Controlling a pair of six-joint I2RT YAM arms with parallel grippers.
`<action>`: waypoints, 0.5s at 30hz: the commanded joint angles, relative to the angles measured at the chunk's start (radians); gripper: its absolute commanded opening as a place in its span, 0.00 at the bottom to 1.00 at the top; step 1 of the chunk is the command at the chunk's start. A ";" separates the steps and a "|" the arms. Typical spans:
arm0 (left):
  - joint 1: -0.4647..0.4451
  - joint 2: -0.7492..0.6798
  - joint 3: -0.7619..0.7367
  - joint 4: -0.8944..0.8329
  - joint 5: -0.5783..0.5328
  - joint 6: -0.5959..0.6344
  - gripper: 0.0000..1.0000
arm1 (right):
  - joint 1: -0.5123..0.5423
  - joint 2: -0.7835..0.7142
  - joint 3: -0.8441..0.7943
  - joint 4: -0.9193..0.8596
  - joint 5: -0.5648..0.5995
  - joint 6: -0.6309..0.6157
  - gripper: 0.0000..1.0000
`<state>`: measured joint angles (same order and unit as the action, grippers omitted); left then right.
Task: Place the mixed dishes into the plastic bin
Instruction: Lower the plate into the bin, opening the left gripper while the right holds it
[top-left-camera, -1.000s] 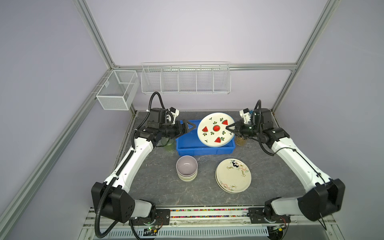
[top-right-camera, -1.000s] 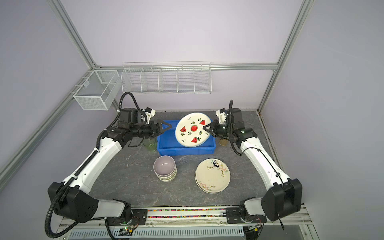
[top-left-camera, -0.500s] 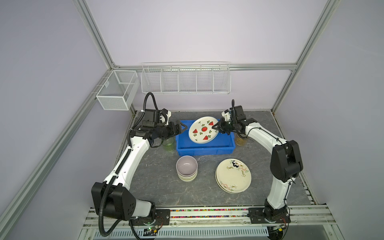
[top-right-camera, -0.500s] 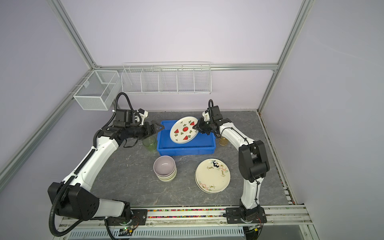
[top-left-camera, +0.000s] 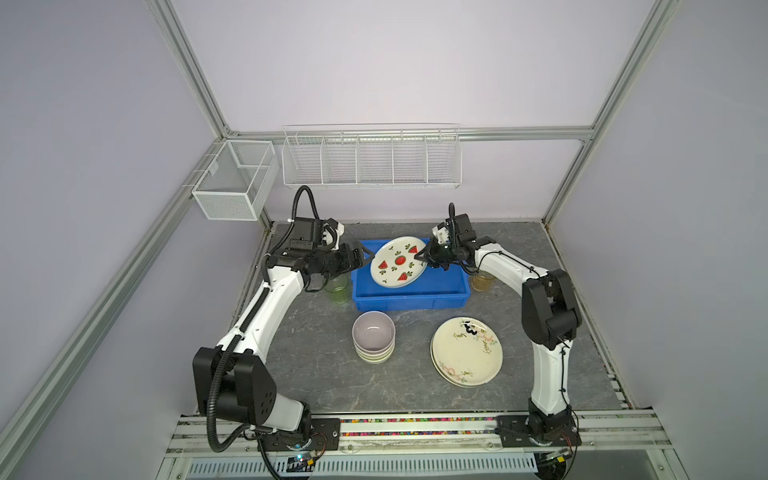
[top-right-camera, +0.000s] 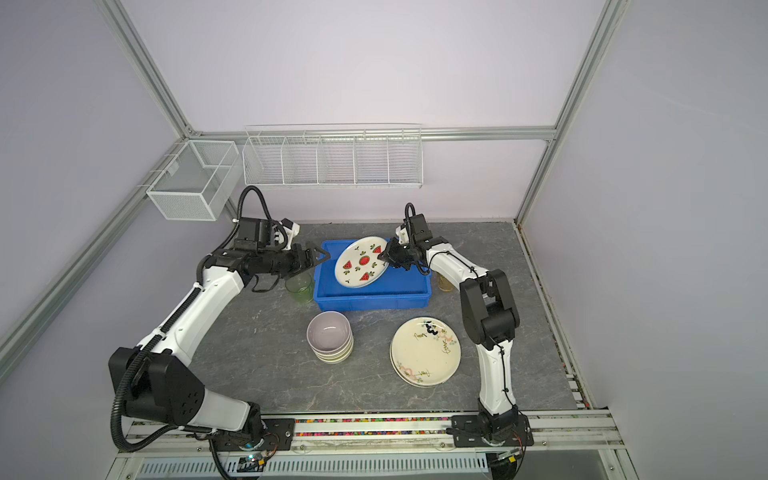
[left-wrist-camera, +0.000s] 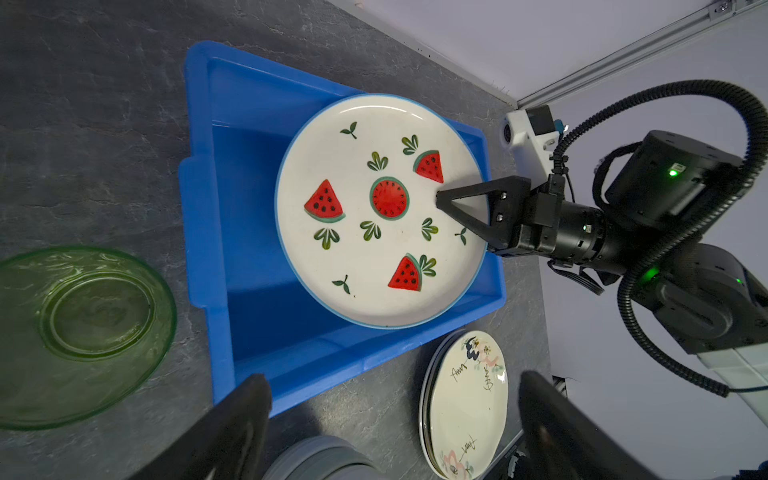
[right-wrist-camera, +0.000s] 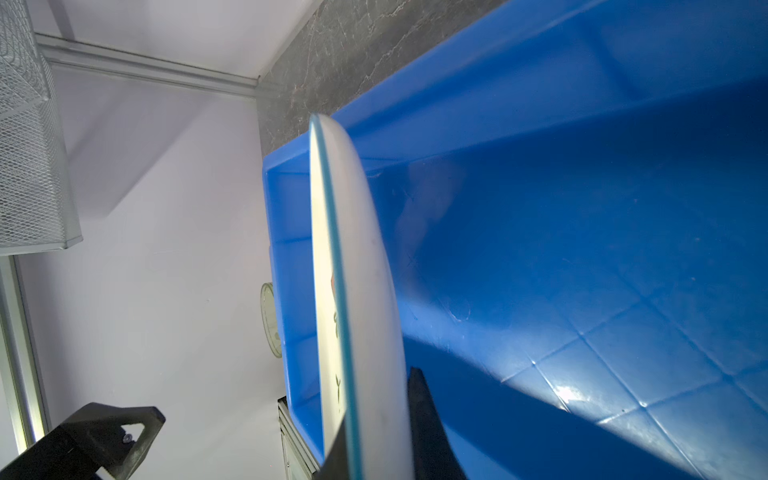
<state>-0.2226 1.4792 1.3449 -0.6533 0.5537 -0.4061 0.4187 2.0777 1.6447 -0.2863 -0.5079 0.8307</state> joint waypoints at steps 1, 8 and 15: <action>0.005 0.010 0.038 0.029 -0.005 0.067 0.93 | 0.017 0.007 0.047 0.090 -0.025 0.024 0.06; 0.013 -0.019 0.009 0.032 -0.026 0.079 0.93 | 0.042 0.047 0.047 0.104 -0.013 0.038 0.06; 0.038 -0.027 -0.007 0.066 0.024 0.049 0.93 | 0.054 0.089 0.073 0.098 -0.005 0.042 0.06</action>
<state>-0.2012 1.4727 1.3495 -0.6170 0.5503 -0.3580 0.4667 2.1784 1.6627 -0.2703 -0.4839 0.8425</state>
